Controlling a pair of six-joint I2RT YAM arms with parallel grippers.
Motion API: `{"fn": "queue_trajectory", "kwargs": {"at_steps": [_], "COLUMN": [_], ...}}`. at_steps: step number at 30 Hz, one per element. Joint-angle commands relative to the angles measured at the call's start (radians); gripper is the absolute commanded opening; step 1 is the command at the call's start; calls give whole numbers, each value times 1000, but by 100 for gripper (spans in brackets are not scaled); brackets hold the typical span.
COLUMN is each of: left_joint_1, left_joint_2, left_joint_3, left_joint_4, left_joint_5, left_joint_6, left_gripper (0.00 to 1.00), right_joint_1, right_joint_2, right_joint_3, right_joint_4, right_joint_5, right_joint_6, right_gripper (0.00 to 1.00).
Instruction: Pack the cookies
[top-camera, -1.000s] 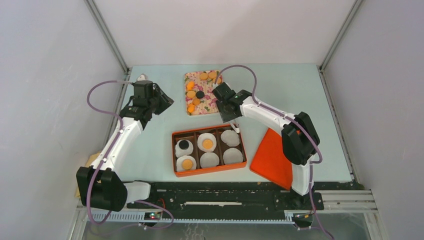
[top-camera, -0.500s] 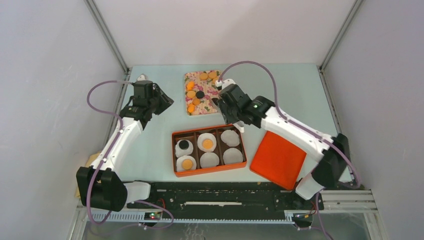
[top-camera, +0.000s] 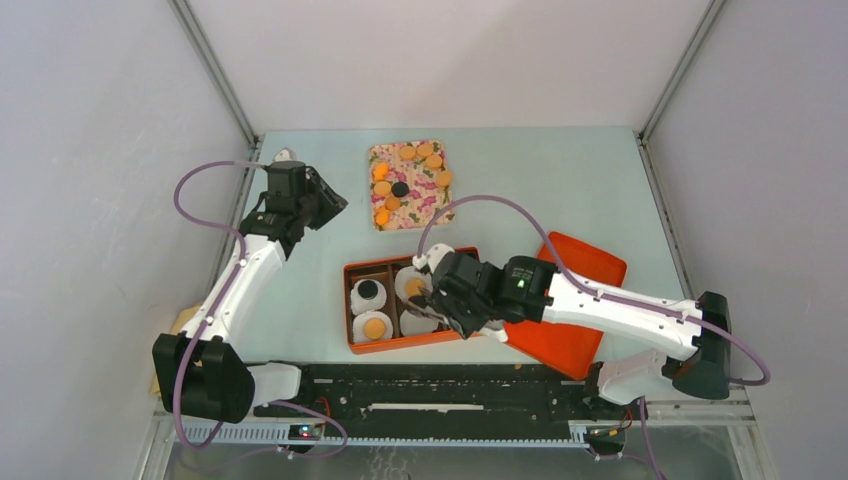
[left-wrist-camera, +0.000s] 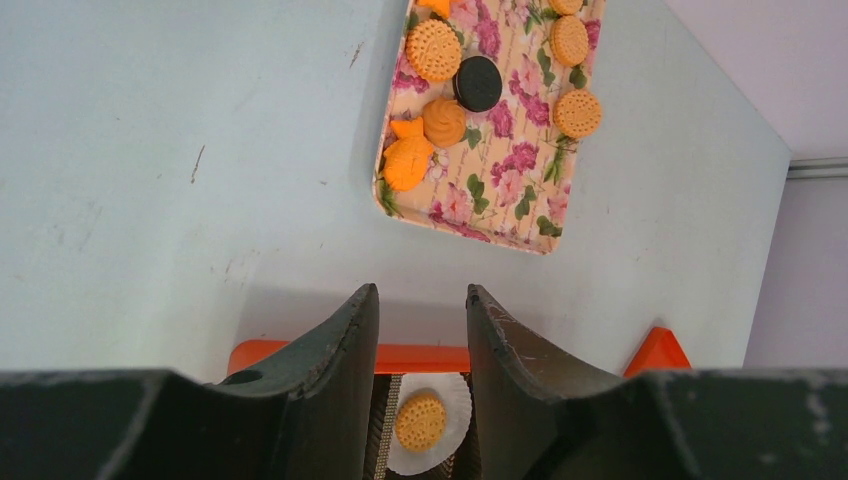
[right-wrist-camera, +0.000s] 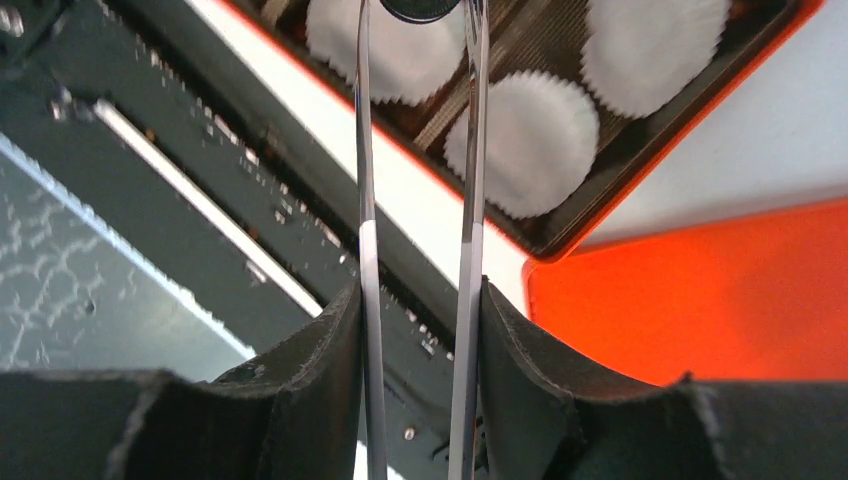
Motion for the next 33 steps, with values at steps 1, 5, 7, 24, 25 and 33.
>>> {"fn": "queue_trajectory", "kwargs": {"at_steps": [1,5,7,24,25,33], "left_joint_1": [-5,-6,-6,-6,-6,-6], "left_joint_2": [-31,-44,-49,-58,-60,-70], "left_joint_3": [-8,-13,-15,-16,-18,-19], "left_joint_4": [8,6,5,5,6,9], "left_joint_5": [11,10,7,11,11,11], "left_joint_6": [-3,-3,0,15,17,24], "left_gripper": [43,43,43,44,44,44], "right_joint_1": [56,103,117,100,98,83], "right_joint_2": [-30,3,23,29,30,12], "right_joint_3": [-18,-24,-24,-15,-15,4], "right_joint_4": [-41,-41,-36,-36,-36,-37], "right_joint_5": [-21,-27,-24,53,49,53], "right_joint_6": [74,89,93,108,108,109], "right_gripper": [20,20,21,53,53,48]}}
